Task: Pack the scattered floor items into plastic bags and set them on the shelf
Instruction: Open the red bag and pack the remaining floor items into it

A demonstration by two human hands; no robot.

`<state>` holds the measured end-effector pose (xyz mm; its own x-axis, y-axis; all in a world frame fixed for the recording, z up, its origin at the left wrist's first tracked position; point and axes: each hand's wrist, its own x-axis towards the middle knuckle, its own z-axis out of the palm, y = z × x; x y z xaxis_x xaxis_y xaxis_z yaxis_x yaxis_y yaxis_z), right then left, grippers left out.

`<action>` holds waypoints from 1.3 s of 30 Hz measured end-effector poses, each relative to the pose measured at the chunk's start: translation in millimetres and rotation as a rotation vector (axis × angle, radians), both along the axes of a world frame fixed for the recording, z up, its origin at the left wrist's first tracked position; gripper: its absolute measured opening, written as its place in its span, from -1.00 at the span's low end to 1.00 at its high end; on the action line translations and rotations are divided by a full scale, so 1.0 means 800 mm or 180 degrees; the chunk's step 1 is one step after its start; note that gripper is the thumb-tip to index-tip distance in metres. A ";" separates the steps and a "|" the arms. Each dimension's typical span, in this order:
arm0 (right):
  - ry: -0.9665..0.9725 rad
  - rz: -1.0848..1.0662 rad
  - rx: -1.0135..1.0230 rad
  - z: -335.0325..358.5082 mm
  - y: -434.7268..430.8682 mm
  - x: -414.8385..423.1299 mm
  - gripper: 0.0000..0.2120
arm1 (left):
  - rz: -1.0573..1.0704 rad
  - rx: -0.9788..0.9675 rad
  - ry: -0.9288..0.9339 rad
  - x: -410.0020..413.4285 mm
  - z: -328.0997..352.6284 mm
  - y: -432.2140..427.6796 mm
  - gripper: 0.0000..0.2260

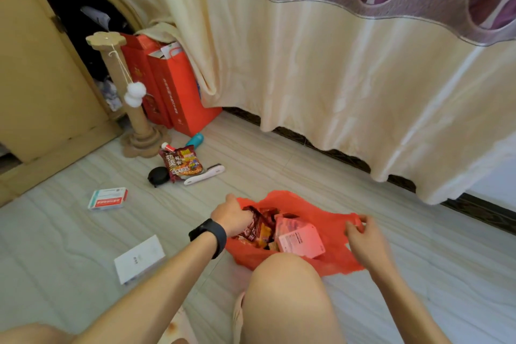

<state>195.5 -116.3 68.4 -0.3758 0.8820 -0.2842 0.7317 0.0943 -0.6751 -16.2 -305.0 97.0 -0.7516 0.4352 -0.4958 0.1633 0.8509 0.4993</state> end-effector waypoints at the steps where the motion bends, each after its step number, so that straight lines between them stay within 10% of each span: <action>1: -0.0181 0.0103 0.0065 -0.002 0.000 0.004 -0.56 | -0.0081 -0.0130 0.0133 0.001 -0.003 -0.003 -0.36; 7: -0.0953 0.1198 0.2062 0.010 -0.021 -0.031 -0.21 | -0.1493 -0.0284 0.1916 0.007 0.002 0.021 -0.27; 11: -0.0795 0.2279 0.3179 -0.003 -0.020 -0.070 -0.44 | -0.2998 -0.0356 0.2476 0.006 -0.006 0.050 -0.46; 15: -0.1745 0.3334 0.2779 -0.018 -0.005 -0.089 -0.64 | -0.4175 -0.0724 0.2447 0.006 -0.033 0.065 -0.70; 24: -0.2865 0.3053 0.1827 -0.108 0.064 -0.018 0.05 | -0.3535 -0.2220 0.1958 -0.060 -0.119 0.019 -0.28; 28: -0.3221 0.2943 0.1461 -0.113 0.063 -0.024 0.00 | -0.3456 -0.1854 0.2310 -0.051 -0.129 0.019 -0.33; 33: -0.1481 0.2880 0.2429 -0.115 0.018 -0.065 -0.40 | -0.3906 -0.0432 0.2428 -0.024 -0.130 0.060 -0.57; 39: -0.2831 0.2964 0.1937 -0.123 0.043 -0.077 -0.34 | -0.3673 -0.1540 0.2562 -0.044 -0.157 0.065 -0.53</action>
